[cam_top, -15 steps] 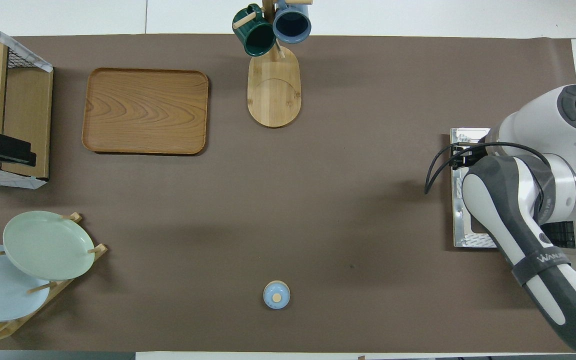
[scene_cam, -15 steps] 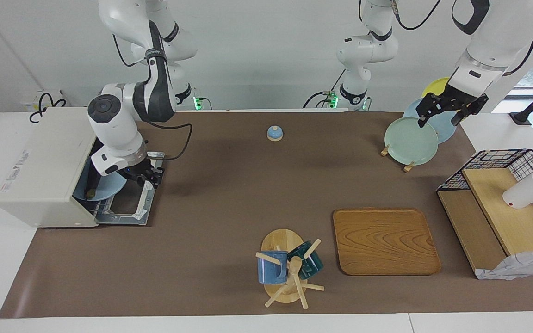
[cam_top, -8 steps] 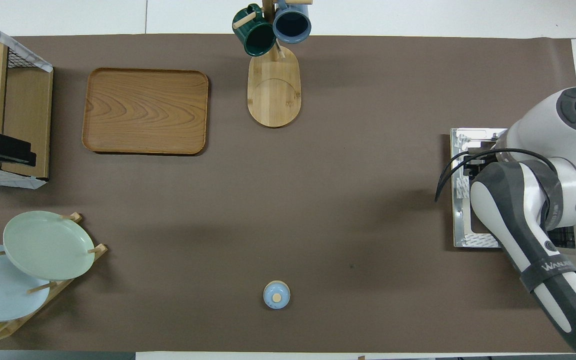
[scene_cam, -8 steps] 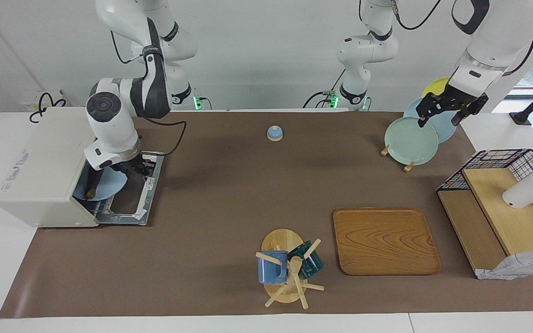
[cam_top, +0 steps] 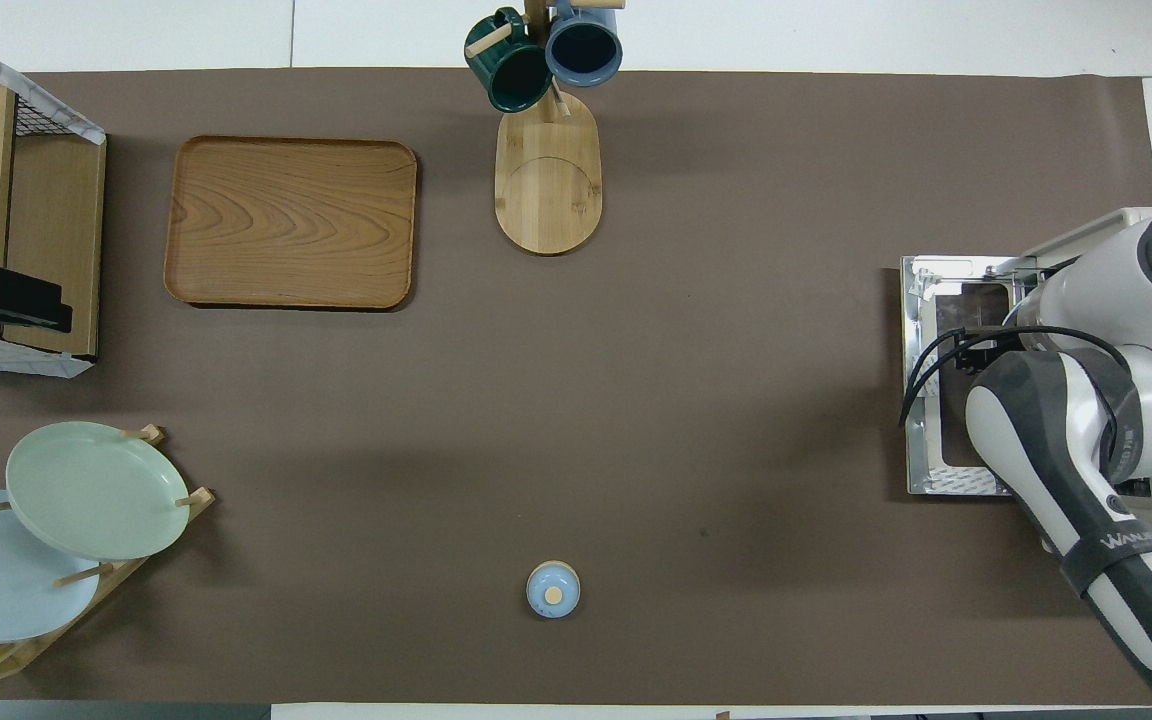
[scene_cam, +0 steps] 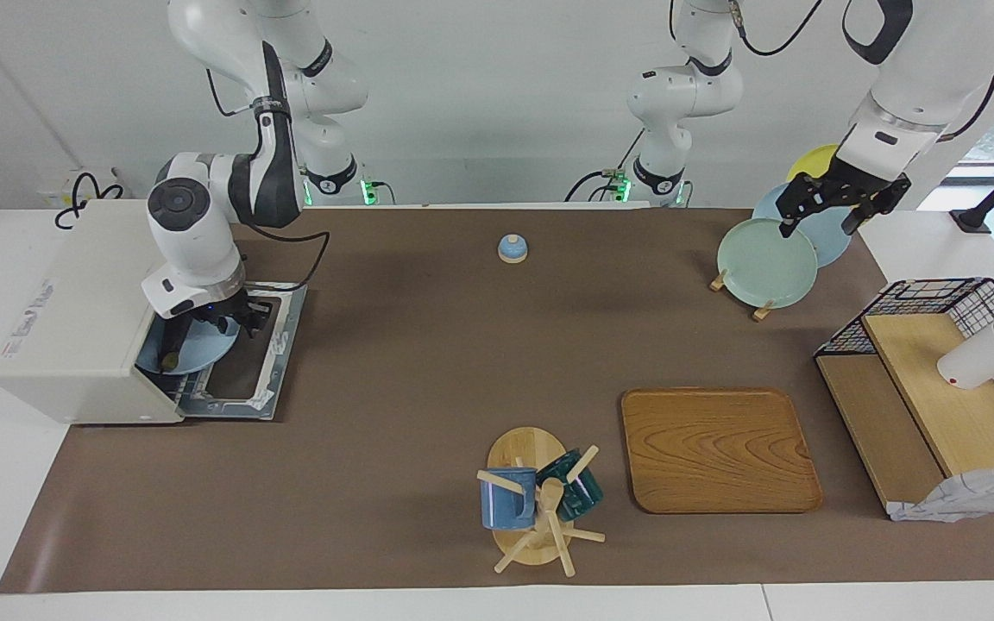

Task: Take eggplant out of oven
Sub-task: 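Reach into the oven and grasp the purple eggplant with the right gripper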

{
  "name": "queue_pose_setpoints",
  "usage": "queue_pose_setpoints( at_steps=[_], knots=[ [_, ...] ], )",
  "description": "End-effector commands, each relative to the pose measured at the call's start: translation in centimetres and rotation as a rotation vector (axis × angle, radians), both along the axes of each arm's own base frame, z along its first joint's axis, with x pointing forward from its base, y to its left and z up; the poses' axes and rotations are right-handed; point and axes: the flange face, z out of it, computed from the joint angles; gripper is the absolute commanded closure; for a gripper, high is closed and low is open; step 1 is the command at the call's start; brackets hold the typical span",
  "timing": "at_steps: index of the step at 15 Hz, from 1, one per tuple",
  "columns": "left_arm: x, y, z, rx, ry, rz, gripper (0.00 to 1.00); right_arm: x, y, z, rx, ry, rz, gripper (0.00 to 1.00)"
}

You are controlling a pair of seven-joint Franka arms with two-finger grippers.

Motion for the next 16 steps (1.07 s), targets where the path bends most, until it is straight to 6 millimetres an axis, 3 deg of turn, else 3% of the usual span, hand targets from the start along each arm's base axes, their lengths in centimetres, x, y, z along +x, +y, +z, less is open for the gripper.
queue_pose_setpoints(
  at_steps=[1, 4, 9, 11, 13, 15, 16],
  knots=[
    [-0.4, 0.1, 0.2, 0.014, -0.001, 0.003, 0.0, -0.9, -0.2, 0.5, -0.005, -0.008, 0.069, 1.0],
    [-0.5, 0.2, 0.1, 0.014, 0.002, 0.004, 0.0, -0.5, 1.3, 1.2, -0.072, 0.011, 0.145, 1.0],
    [-0.5, 0.2, 0.2, 0.016, 0.0, 0.004, 0.0, 2.7, 12.3, 5.7, -0.079, -0.03, 0.22, 1.0],
    [-0.5, 0.2, 0.2, 0.014, 0.0, 0.004, 0.0, 3.5, 18.4, 7.8, -0.048, -0.06, 0.185, 1.0],
    [-0.5, 0.2, 0.2, 0.016, 0.0, 0.004, 0.0, 4.7, 25.4, 8.5, -0.063, -0.076, 0.12, 1.0],
    [-0.5, 0.2, 0.2, 0.014, 0.0, 0.004, 0.0, 5.7, 31.7, 7.3, -0.064, -0.067, 0.036, 1.0],
    [-0.5, 0.2, 0.2, 0.014, 0.0, 0.004, 0.0, 5.6, 36.1, 5.6, -0.064, -0.072, -0.015, 1.0]
  ],
)
